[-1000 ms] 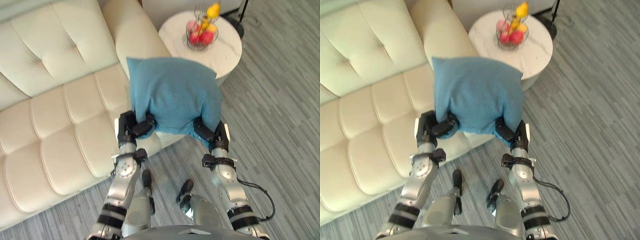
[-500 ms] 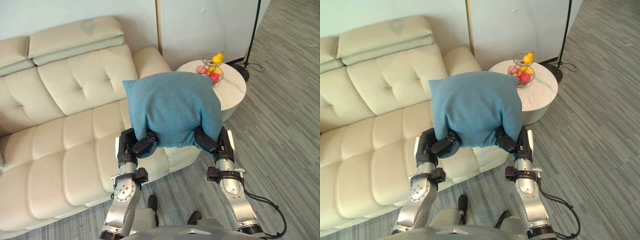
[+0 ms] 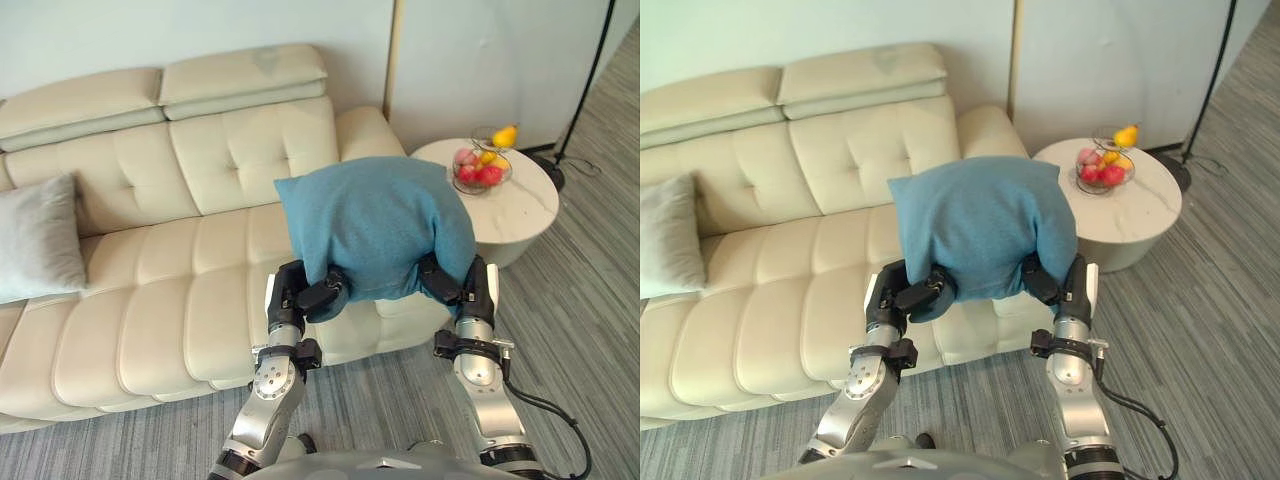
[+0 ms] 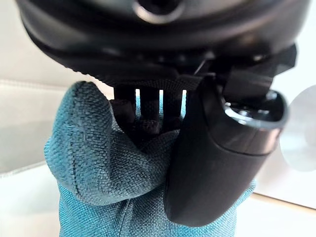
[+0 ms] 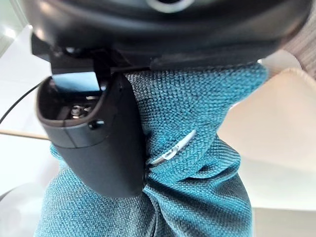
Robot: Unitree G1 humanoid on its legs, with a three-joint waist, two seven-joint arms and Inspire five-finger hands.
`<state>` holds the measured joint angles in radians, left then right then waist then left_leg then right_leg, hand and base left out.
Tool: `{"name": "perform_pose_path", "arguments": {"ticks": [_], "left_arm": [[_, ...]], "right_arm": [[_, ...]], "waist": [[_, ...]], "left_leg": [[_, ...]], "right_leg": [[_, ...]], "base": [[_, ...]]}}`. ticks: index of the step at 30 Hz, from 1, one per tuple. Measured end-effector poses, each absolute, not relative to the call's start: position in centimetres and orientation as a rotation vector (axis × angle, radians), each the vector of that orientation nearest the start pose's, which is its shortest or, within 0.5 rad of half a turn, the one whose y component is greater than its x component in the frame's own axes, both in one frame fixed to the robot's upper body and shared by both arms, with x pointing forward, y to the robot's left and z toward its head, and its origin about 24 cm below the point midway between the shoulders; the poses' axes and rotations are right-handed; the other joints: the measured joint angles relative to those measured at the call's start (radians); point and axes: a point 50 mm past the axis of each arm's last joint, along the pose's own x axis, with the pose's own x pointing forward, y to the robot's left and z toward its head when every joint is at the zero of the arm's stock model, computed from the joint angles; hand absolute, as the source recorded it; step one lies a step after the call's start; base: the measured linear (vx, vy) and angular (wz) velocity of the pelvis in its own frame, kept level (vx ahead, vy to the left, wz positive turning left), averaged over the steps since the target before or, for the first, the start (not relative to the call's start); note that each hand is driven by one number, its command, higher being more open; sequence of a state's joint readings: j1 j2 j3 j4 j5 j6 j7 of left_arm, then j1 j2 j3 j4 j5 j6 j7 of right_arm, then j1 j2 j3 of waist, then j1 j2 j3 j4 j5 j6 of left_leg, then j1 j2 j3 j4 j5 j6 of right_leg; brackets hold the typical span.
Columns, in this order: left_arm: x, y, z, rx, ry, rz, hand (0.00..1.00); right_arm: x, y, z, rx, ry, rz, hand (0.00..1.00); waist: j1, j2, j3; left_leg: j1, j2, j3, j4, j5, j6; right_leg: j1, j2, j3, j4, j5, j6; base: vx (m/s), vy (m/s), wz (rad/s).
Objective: Pick up cushions and gather them together orderly.
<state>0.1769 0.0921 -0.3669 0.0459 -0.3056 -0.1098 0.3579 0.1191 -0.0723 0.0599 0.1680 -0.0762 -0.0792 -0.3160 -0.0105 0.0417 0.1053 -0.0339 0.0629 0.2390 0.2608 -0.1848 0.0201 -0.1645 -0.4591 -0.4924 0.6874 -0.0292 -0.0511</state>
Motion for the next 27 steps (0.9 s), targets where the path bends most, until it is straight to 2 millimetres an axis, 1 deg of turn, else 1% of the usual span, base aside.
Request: {"name": "perform_pose_path", "arguments": {"ticks": [1,2,3,4,5,6,7,8,9,10,11,12,13,14,15,16,17,18,19,20,21,22,24,27], "left_arm": [[20.2,10.8,-0.7,-0.215,0.212,0.084,0.00],[20.0,10.9,-0.8,-0.214,0.219,0.087,0.00],[20.0,10.9,-0.8,-0.214,0.221,0.087,0.00],[20.0,10.9,-0.9,-0.214,0.222,0.088,0.00],[20.0,10.9,-0.9,-0.213,0.224,0.087,0.00],[20.0,10.9,-0.9,-0.213,0.224,0.086,0.00],[20.0,10.8,-0.9,-0.214,0.223,0.074,0.00],[20.0,10.6,-0.9,-0.216,0.223,0.063,0.00],[19.8,10.0,-1.1,-0.236,0.240,0.050,0.00],[19.8,9.8,-1.1,-0.240,0.240,0.037,0.00],[19.8,9.8,-1.1,-0.240,0.239,0.036,0.00],[19.8,9.8,-1.2,-0.240,0.241,0.034,0.00],[19.6,9.7,-1.3,-0.241,0.251,0.031,0.00],[19.5,9.7,-1.5,-0.242,0.257,0.028,0.00],[19.3,9.8,-1.6,-0.243,0.262,0.024,0.00],[19.2,9.8,-1.6,-0.244,0.264,0.024,0.00],[19.2,9.7,-1.6,-0.246,0.262,0.017,0.00],[19.3,9.8,-1.6,-0.249,0.259,0.012,0.00],[19.3,9.8,-1.6,-0.249,0.259,0.011,0.00],[19.3,9.6,-1.5,-0.251,0.257,0.001,0.00],[19.3,9.5,-1.5,-0.257,0.254,-0.007,0.00],[19.3,9.7,-1.6,-0.247,0.259,-0.005,0.00],[19.3,10.0,-1.7,-0.233,0.261,-0.007,0.00],[18.7,10.6,-2.2,-0.211,0.283,0.004,0.00]], "right_arm": [[21.8,-17.3,-1.4,-0.176,0.182,-0.272,0.00],[21.6,-17.1,-1.7,-0.172,0.196,-0.263,0.00],[21.6,-17.1,-1.7,-0.169,0.196,-0.262,0.00],[21.6,-17.1,-1.7,-0.169,0.196,-0.261,0.00],[21.6,-17.2,-1.7,-0.170,0.198,-0.261,0.00],[21.6,-17.3,-1.7,-0.170,0.199,-0.261,0.00],[21.3,-17.5,-1.8,-0.171,0.205,-0.268,0.00],[21.1,-17.7,-1.9,-0.173,0.210,-0.277,0.00],[20.7,-18.5,-2.1,-0.191,0.223,-0.290,0.00],[20.6,-18.6,-2.2,-0.192,0.227,-0.297,0.00],[20.6,-18.6,-2.2,-0.192,0.228,-0.297,0.00],[20.4,-18.6,-2.2,-0.190,0.235,-0.299,0.00],[20.0,-18.7,-2.2,-0.190,0.241,-0.302,0.00],[19.7,-18.7,-2.0,-0.189,0.235,-0.305,0.00],[19.5,-18.7,-1.7,-0.187,0.221,-0.308,0.00],[19.6,-18.7,-1.4,-0.185,0.208,-0.309,0.00],[19.8,-18.7,-0.8,-0.183,0.183,-0.313,0.00],[19.9,-18.7,-0.5,-0.181,0.165,-0.316,0.00],[19.9,-18.7,-0.4,-0.181,0.163,-0.317,0.00],[19.9,-18.9,-0.4,-0.182,0.162,-0.328,0.00],[19.8,-19.1,-0.4,-0.185,0.162,-0.335,0.00],[19.8,-18.9,-0.7,-0.171,0.180,-0.340,0.00],[19.5,-18.6,-1.2,-0.144,0.202,-0.351,0.00],[19.2,-18.0,-2.3,-0.139,0.251,-0.317,0.00]], "waist": [[0.000,0.000,0.000],[0.000,-0.004,0.000],[0.000,-0.010,0.004],[0.000,-0.015,0.005],[-0.001,-0.017,0.005],[-0.002,-0.018,0.005],[-0.008,-0.024,0.002],[-0.018,-0.032,-0.002],[-0.022,0.013,-0.017],[-0.018,0.028,-0.023],[-0.018,0.028,-0.023],[-0.018,0.028,-0.023],[-0.011,0.028,-0.021],[0.000,0.028,-0.018],[0.012,0.024,-0.016],[0.014,0.025,-0.017],[0.015,0.027,-0.018],[0.018,0.025,-0.017],[0.018,0.024,-0.016],[0.016,0.029,-0.018],[0.014,0.040,-0.023],[0.009,0.012,-0.024],[-0.002,-0.022,-0.016],[0.007,-0.023,-0.015]], "left_leg": [[0.000,0.000,-0.001,0.000,0.000,0.000],[-0.006,0.001,-0.038,-0.022,0.007,0.012],[-0.008,-0.007,-0.059,-0.042,0.015,0.026],[-0.007,-0.018,-0.078,-0.055,0.019,0.032],[-0.004,-0.025,-0.096,-0.064,0.021,0.034],[-0.005,-0.028,-0.101,-0.064,0.021,0.033],[-0.008,-0.046,-0.136,-0.048,0.007,0.006],[-0.021,-0.059,-0.165,-0.010,-0.016,-0.014],[-0.050,-0.028,-0.200,0.057,-0.050,-0.035],[-0.067,0.000,-0.193,0.109,-0.055,-0.054],[-0.070,0.002,-0.191,0.117,-0.055,-0.056],[-0.092,0.022,-0.172,0.200,-0.054,-0.070],[-0.114,0.057,-0.132,0.334,-0.047,-0.082],[-0.133,0.089,-0.091,0.438,-0.038,-0.087],[-0.152,0.126,-0.043,0.518,-0.050,-0.081],[-0.164,0.143,-0.028,0.534,-0.055,-0.073],[-0.187,0.160,-0.027,0.515,-0.070,-0.066],[-0.198,0.172,-0.033,0.448,-0.078,-0.064],[-0.197,0.173,-0.038,0.401,-0.077,-0.064],[-0.181,0.159,-0.085,0.202,-0.022,-0.068],[-0.162,0.151,-0.146,0.093,0.081,-0.127],[-0.148,0.120,-0.150,0.084,0.080,-0.125],[-0.126,0.070,-0.158,0.055,0.084,-0.118],[-0.093,0.052,-0.154,0.046,0.077,-0.106]], "right_leg": [[-0.001,0.001,0.004,0.001,-0.002,0.002],[-0.037,0.098,0.095,-0.024,-0.089,0.060],[-0.061,0.157,0.131,-0.068,-0.116,0.060],[-0.076,0.194,0.148,-0.106,-0.124,0.061],[-0.092,0.243,0.165,-0.172,-0.123,0.064],[-0.096,0.259,0.173,-0.197,-0.122,0.066],[-0.093,0.311,0.216,-0.318,-0.106,0.050],[-0.087,0.324,0.251,-0.341,-0.035,0.030],[-0.063,0.340,0.202,-0.343,-0.050,0.035],[-0.027,0.361,0.176,-0.380,-0.055,0.033],[-0.022,0.363,0.174,-0.385,-0.055,0.033],[0.027,0.379,0.157,-0.429,-0.055,0.033],[0.100,0.401,0.147,-0.478,-0.055,0.032],[0.153,0.411,0.150,-0.511,-0.055,0.032],[0.195,0.418,0.164,-0.540,-0.056,0.031],[0.208,0.418,0.172,-0.550,-0.056,0.031],[0.217,0.413,0.187,-0.562,-0.056,0.031],[0.217,0.404,0.205,-0.565,-0.055,0.033],[0.218,0.399,0.212,-0.563,-0.055,0.034],[0.219,0.386,0.227,-0.555,-0.058,0.052],[0.222,0.392,0.247,-0.552,-0.081,0.096],[0.227,0.363,0.263,-0.560,-0.092,0.118],[0.239,0.322,0.285,-0.577,-0.092,0.120],[0.262,0.309,0.315,-0.579,-0.087,0.128]], "base": [[0.04,0.033,0.68],[0.05,-0.019,0.63],[0.07,-0.024,0.78],[0.09,-0.032,0.64],[0.11,-0.045,0.47],[0.20,-0.106,0.77],[0.20,-0.114,0.86],[0.29,-0.148,1.18],[0.32,-0.116,0.93],[0.34,-0.112,0.62],[0.34,-0.120,0.39],[0.31,-0.138,0.27],[0.36,-0.124,0.22],[0.34,-0.045,-0.10],[0.27,0.024,-0.26],[0.20,0.059,-0.35],[0.22,0.167,-0.38],[0.17,0.150,-0.38],[0.24,0.299,-0.40],[0.14,0.239,-0.31],[0.23,0.348,-0.25],[0.18,0.262,-0.04],[0.15,0.224,0.12],[0.07,0.098,0.01]]}}
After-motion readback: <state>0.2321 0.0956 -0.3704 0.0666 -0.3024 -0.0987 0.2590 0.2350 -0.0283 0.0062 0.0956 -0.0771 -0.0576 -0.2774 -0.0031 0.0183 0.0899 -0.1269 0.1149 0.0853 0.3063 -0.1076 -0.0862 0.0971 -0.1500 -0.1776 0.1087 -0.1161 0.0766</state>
